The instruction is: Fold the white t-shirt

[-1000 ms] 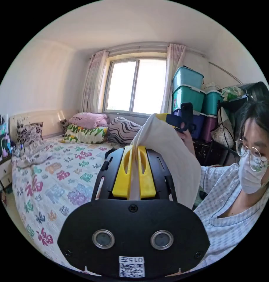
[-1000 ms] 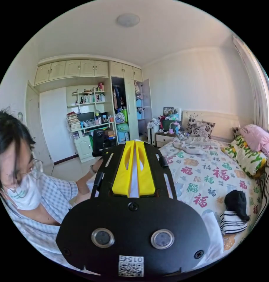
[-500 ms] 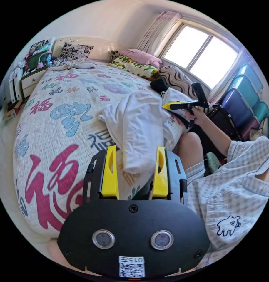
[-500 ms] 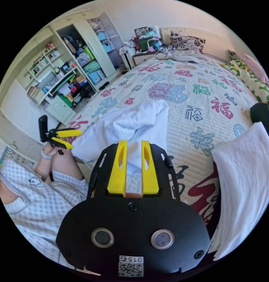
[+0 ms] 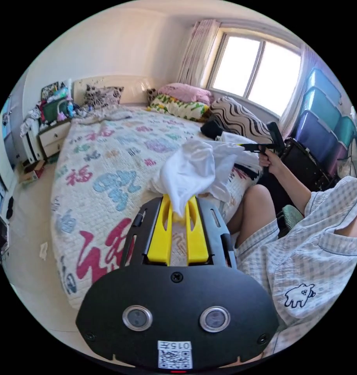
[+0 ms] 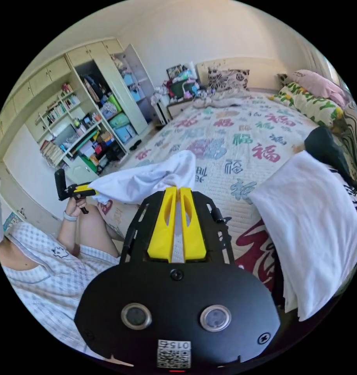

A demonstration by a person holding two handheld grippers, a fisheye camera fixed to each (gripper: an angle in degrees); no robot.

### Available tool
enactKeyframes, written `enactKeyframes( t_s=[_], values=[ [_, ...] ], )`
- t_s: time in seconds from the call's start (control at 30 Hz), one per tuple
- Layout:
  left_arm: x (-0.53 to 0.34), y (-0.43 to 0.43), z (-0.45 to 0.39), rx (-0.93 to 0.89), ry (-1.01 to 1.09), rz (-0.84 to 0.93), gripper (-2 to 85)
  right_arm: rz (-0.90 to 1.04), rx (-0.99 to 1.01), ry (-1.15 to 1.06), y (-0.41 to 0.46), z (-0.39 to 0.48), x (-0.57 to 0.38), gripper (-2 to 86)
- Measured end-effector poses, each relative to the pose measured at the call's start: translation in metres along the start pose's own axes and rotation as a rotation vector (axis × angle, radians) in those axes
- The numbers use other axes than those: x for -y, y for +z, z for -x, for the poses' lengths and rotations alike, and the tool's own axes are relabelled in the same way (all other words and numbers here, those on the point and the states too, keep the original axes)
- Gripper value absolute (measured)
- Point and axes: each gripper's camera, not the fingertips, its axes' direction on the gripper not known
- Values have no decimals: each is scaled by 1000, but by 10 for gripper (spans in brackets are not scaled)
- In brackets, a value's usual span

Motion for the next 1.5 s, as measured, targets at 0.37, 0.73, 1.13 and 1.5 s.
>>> enactKeyframes(
  t_s=[0.37,0.73,1.13,1.5],
  values=[
    [17,-155,26,-52,-23,-353,45,-328,24,-57,-103,32,9,5],
    [-9,-10,95,79,-360,-28,102,107,88,45,91,-27,37,36],
    [-83,87,-147,4,119,322,162,668,-113,-430,183,77,-78,115],
    [-103,102,-223,447,393,212,16,507,-299,-513,173,111,-61,4]
  ],
)
